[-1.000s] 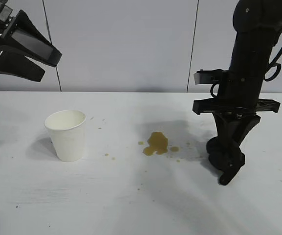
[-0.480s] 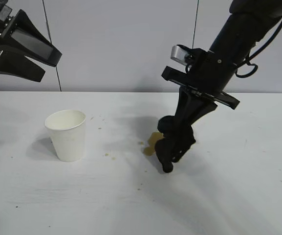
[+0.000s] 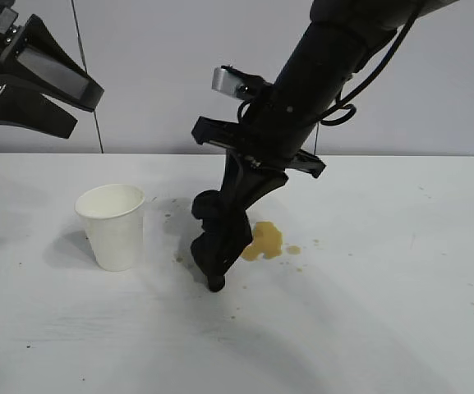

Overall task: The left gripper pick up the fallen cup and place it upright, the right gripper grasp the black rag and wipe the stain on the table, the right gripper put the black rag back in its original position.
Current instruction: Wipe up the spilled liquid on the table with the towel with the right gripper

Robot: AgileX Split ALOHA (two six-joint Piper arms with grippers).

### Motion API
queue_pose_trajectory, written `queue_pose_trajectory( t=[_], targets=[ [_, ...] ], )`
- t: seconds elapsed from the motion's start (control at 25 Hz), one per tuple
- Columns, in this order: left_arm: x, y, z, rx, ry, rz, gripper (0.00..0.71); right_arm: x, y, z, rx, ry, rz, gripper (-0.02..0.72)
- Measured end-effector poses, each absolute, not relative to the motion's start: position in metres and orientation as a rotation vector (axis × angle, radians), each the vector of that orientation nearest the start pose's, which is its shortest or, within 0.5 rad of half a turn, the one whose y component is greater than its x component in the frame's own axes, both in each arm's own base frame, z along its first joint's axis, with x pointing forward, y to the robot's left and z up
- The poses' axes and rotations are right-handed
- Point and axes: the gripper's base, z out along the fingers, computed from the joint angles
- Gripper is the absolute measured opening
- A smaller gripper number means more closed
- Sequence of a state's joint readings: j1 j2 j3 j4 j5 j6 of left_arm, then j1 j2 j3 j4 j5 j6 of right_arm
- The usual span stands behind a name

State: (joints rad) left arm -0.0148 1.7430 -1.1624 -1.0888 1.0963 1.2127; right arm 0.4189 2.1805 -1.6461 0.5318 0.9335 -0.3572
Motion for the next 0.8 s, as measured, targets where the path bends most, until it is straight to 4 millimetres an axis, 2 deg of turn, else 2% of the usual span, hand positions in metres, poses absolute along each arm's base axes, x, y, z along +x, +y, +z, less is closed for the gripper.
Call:
queue_pose_trajectory(
  t=[0.16,0.36,0.48,0.64,0.8],
  targets=[
    [0.335,-0.077,0.243,0.804,2.28,-1.042,0.632,0.399,0.222,0.157,-0.697,2.782,0.67,0.05],
    [0.335,-0.077,0.243,0.804,2.28,-1.042,0.632,0.407,0.227,0.154,-0.588,2.726,0.716,0.049],
    [0.335,-0.077,0.243,0.804,2.28,-1.042,0.632,0.411,0.236,0.141,-0.536,2.737,0.783,0.049],
    [0.335,-0.077,0.243,0.804,2.28,-1.042,0.632,0.41,0.252,0.127,-0.591,2.763,0.795,0.049],
    [0.335,-0.077,0.243,0.807,2.28,-1.046,0.632,0.411,0.256,0.131,-0.64,2.765,0.695,0.046]
  ],
)
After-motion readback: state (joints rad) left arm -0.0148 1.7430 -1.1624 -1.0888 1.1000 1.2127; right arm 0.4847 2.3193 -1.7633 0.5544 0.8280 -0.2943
